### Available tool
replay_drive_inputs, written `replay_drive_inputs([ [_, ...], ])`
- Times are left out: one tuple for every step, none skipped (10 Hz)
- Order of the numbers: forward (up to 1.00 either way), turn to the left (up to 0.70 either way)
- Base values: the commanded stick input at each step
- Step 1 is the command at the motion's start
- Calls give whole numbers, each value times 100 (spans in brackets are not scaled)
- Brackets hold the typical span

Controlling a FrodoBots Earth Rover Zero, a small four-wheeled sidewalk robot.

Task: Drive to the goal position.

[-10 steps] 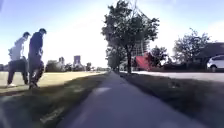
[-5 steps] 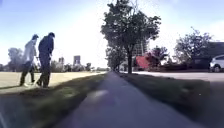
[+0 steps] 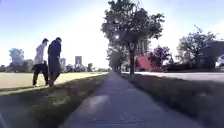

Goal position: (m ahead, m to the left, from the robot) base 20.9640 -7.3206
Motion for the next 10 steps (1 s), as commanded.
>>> replay_drive_inputs([
  [100,0],
  [100,0],
  [100,0],
  [100,0],
  [100,0],
  [95,0],
  [64,0],
  [64,0],
  [70,0],
  [96,0],
])
